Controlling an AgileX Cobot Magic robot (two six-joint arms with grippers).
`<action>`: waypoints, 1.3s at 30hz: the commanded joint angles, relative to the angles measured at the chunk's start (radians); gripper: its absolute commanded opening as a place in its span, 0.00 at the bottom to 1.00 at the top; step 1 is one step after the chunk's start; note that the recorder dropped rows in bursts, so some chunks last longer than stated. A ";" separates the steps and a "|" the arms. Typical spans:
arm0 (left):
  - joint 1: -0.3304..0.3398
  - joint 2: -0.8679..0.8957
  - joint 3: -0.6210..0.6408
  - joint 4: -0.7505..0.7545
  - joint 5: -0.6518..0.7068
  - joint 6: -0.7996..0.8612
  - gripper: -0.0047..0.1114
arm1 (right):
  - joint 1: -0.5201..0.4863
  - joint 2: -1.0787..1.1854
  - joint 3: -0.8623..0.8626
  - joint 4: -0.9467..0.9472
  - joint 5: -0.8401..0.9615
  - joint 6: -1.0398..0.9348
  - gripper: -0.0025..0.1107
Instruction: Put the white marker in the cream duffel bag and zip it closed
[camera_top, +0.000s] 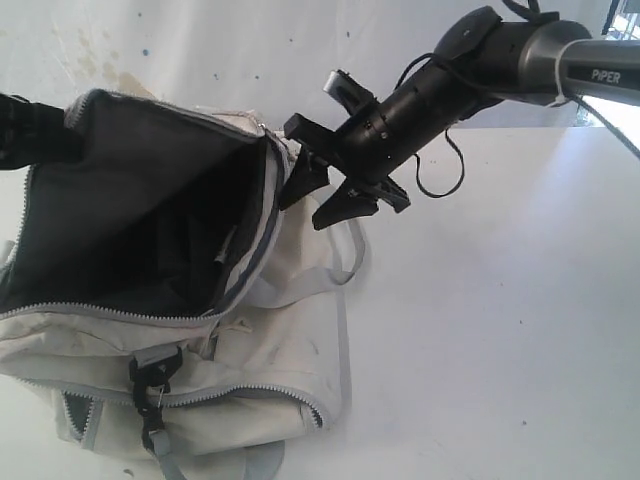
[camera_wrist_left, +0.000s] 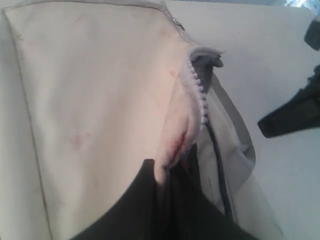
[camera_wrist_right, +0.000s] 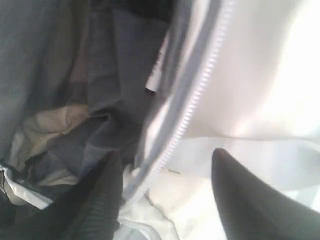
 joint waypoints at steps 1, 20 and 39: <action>0.001 -0.009 -0.004 -0.019 0.098 0.114 0.13 | -0.024 -0.013 -0.004 -0.043 0.027 -0.002 0.46; -0.085 -0.029 -0.026 0.391 0.163 -0.391 0.80 | -0.024 -0.013 0.001 -0.079 0.013 -0.040 0.46; -0.085 0.107 -0.009 0.649 0.279 -0.755 0.80 | -0.019 0.149 -0.247 -0.017 -0.354 -0.276 0.60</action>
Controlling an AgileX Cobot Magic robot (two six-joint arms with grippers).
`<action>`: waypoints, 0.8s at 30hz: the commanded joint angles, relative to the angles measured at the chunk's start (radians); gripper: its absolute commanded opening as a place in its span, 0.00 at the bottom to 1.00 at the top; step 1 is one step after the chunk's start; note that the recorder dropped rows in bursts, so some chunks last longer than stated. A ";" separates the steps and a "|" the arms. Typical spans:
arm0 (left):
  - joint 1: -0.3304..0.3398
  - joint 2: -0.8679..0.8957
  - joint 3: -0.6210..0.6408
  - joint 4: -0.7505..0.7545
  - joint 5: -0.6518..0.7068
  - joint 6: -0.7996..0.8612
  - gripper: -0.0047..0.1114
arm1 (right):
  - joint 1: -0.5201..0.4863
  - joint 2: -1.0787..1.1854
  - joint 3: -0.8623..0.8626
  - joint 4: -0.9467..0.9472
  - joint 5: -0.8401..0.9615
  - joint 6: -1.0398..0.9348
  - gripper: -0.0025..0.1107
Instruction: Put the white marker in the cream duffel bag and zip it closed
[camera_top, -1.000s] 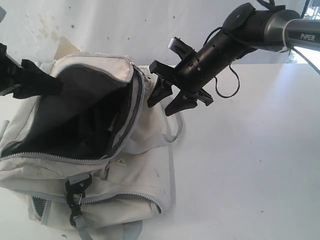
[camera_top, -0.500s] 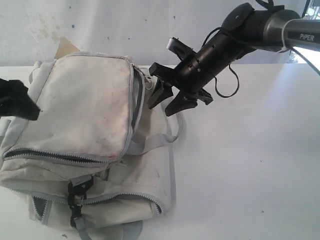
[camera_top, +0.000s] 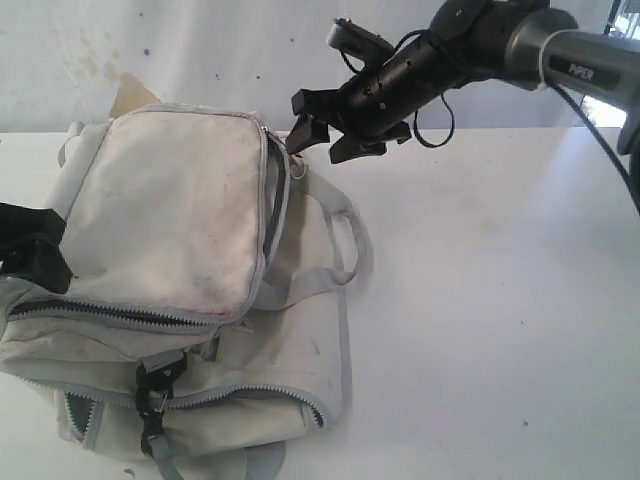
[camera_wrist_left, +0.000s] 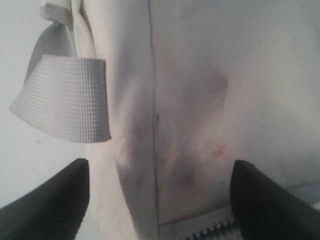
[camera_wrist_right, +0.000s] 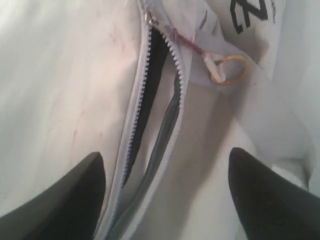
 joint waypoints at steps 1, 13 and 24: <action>-0.004 0.035 0.001 -0.023 -0.014 0.006 0.80 | 0.005 0.039 -0.009 0.112 -0.128 -0.079 0.60; -0.004 0.068 0.078 -0.035 -0.157 0.013 0.80 | 0.077 0.134 -0.009 0.123 -0.207 -0.103 0.60; -0.004 0.068 0.078 -0.035 -0.179 0.017 0.80 | 0.078 0.152 -0.011 0.254 -0.134 -0.114 0.54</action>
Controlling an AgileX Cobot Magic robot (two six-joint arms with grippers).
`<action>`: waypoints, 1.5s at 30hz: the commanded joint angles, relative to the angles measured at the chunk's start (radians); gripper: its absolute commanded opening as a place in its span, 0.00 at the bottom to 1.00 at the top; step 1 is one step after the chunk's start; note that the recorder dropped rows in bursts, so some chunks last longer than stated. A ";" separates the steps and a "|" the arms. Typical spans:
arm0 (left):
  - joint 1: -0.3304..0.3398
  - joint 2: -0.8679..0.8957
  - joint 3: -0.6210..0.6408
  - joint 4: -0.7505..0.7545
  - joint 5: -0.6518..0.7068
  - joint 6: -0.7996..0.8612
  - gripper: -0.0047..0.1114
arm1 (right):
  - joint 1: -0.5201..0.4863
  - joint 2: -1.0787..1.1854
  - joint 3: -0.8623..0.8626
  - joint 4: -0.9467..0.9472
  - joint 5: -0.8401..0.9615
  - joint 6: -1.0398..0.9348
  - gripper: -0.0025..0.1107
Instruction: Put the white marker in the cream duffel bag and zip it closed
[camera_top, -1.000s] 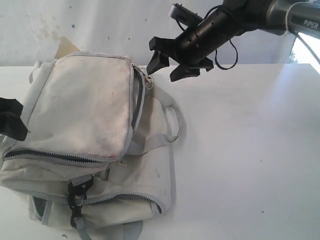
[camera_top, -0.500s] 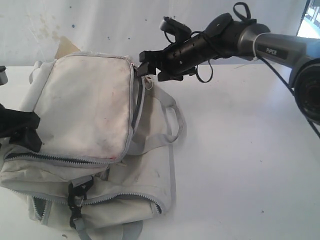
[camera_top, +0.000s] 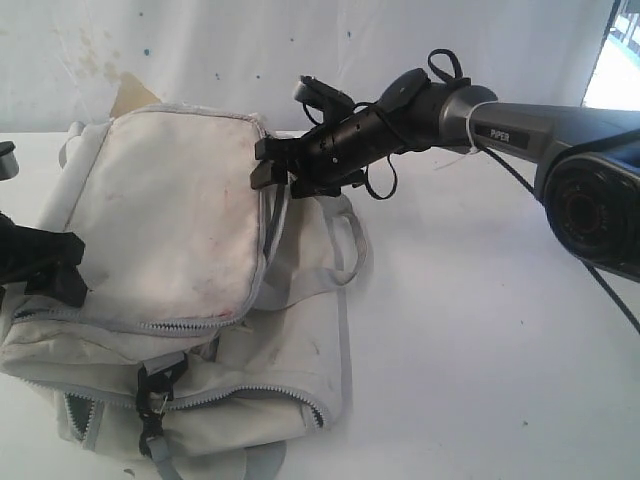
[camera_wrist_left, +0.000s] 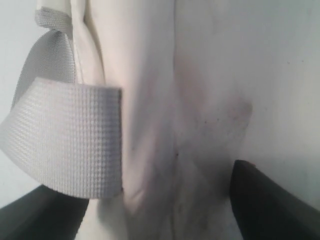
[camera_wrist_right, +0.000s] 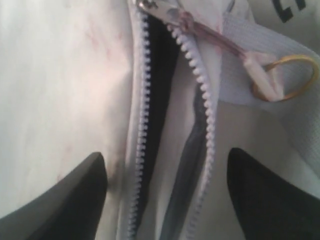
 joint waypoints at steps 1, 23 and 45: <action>-0.004 0.000 0.002 -0.011 -0.010 0.001 0.80 | -0.002 -0.003 -0.004 0.089 0.053 -0.038 0.51; -0.001 -0.002 -0.014 -0.016 -0.084 0.017 0.04 | -0.006 -0.082 0.001 -0.283 0.250 0.234 0.02; 0.006 0.245 -0.583 0.029 -0.016 0.204 0.04 | 0.011 -0.555 0.476 -0.611 0.041 0.684 0.02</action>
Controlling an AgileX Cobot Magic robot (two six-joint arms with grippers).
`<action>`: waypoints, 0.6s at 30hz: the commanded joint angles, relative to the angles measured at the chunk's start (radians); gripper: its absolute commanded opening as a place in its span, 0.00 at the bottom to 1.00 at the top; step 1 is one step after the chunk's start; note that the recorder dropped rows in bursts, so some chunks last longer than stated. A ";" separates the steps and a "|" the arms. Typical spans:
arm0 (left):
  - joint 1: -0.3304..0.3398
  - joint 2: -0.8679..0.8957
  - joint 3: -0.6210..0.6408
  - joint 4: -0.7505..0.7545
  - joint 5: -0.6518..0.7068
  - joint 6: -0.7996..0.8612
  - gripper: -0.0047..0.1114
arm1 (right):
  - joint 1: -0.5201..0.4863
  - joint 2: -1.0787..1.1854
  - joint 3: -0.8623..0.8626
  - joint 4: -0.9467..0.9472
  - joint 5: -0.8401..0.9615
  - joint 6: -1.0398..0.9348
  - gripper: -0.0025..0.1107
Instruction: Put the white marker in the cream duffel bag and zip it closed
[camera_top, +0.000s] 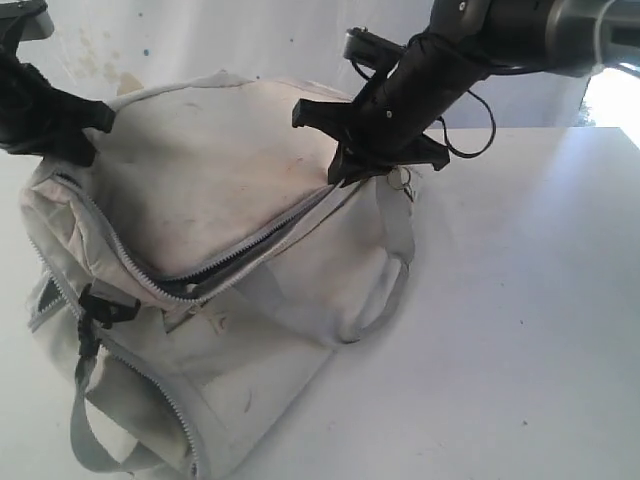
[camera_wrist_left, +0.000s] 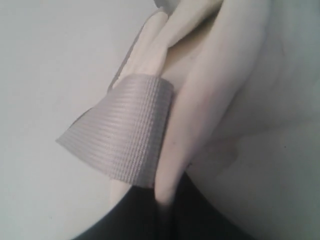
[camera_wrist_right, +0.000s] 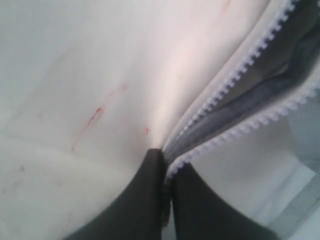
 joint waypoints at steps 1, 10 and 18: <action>0.010 0.071 -0.149 0.055 -0.026 0.031 0.04 | 0.010 -0.098 0.142 -0.073 -0.097 0.078 0.02; 0.010 0.235 -0.421 -0.014 0.067 0.149 0.04 | 0.164 -0.217 0.374 -0.073 -0.320 0.193 0.02; 0.010 0.347 -0.548 -0.184 0.156 0.191 0.04 | 0.308 -0.273 0.522 -0.075 -0.537 0.363 0.02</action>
